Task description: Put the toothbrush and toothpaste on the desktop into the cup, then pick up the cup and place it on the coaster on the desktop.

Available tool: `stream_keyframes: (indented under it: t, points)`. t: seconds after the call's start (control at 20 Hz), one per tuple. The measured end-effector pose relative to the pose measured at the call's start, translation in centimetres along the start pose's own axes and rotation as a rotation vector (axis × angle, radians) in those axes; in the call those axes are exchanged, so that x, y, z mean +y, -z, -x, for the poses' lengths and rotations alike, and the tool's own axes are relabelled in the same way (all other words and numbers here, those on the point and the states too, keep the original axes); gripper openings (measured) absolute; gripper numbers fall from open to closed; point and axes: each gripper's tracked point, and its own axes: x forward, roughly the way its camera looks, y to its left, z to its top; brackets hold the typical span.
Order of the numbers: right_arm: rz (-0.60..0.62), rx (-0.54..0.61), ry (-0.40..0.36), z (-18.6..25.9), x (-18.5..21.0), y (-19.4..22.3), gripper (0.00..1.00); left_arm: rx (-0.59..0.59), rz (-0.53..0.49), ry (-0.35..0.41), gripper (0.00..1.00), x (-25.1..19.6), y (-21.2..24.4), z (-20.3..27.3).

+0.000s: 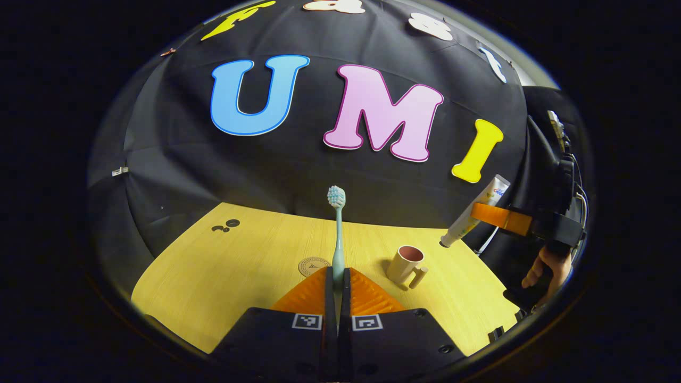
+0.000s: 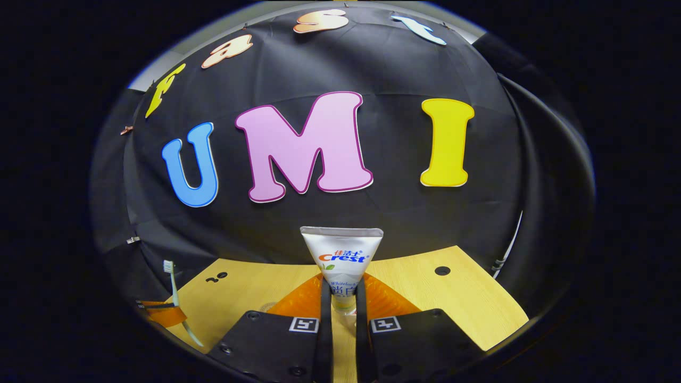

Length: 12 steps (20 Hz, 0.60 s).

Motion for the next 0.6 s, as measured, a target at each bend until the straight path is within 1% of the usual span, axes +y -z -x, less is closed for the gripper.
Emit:
stream_keyframes:
  t: [0.3,0.6]
  points:
    - [-0.006,0.062,-0.012,-5.9,-1.3,3.4,0.2,-0.005,0.004,-0.013,0.06,-0.2,0.1,-0.5]
    - [0.008,0.138,-0.014,-9.8,-2.4,7.3,0.2,-0.009,0.002,-0.029,0.06,-0.6,0.1,-0.9]
